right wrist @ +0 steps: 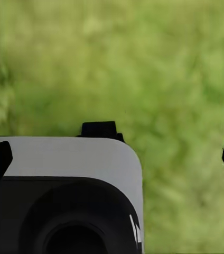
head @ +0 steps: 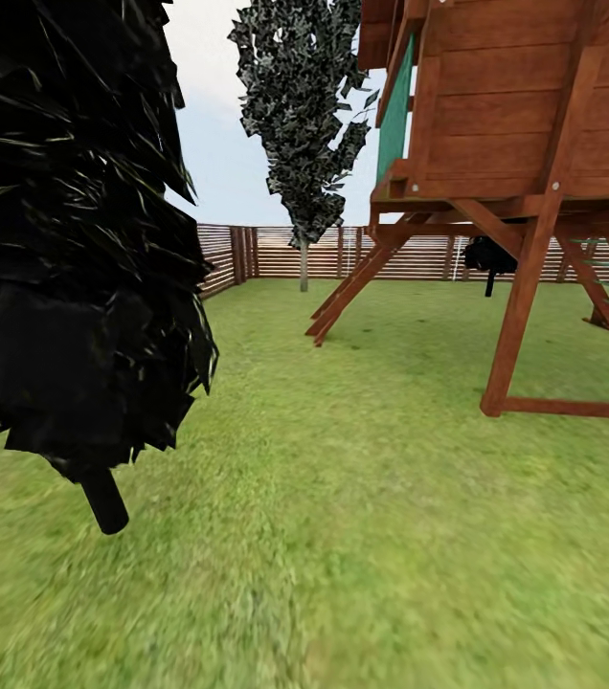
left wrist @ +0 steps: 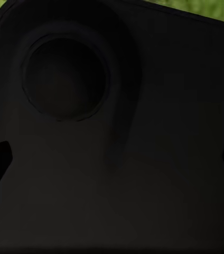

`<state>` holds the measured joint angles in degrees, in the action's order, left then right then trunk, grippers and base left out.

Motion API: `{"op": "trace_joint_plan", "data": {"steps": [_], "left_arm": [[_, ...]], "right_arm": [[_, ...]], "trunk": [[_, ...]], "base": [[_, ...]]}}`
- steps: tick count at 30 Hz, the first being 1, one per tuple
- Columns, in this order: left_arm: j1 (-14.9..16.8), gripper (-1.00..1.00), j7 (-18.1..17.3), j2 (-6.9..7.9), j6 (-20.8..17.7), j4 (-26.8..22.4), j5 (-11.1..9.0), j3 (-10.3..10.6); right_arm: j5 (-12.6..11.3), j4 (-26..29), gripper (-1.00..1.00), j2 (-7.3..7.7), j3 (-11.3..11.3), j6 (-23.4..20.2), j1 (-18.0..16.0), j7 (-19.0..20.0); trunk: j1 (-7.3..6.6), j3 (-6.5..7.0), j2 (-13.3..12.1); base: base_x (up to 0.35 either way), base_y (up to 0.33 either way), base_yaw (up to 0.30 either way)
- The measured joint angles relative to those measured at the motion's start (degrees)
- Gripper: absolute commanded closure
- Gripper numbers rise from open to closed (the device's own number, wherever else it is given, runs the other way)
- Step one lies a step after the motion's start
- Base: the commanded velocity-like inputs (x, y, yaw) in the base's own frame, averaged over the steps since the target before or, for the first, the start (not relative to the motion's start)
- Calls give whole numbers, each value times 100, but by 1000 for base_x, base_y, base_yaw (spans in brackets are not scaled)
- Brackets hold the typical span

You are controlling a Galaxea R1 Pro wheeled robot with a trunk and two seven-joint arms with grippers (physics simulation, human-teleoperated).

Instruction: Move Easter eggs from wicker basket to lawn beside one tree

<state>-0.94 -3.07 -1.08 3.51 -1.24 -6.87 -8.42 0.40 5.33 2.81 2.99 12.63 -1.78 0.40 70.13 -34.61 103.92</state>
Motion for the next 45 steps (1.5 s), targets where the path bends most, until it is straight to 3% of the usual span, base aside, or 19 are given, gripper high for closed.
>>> {"op": "trace_joint_plan", "data": {"steps": [24,45], "left_arm": [[-6,-100,0,0,2,0,0,0],[-9,-100,-1,3,-2,0,0,0]], "right_arm": [[0,0,-100,-3,-1,0,-2,0],[0,0,-100,2,-1,0,-1,0]], "trunk": [[0,0,0],[0,0,0]], "base": [[257,-206,14],[257,-206,149]]}}
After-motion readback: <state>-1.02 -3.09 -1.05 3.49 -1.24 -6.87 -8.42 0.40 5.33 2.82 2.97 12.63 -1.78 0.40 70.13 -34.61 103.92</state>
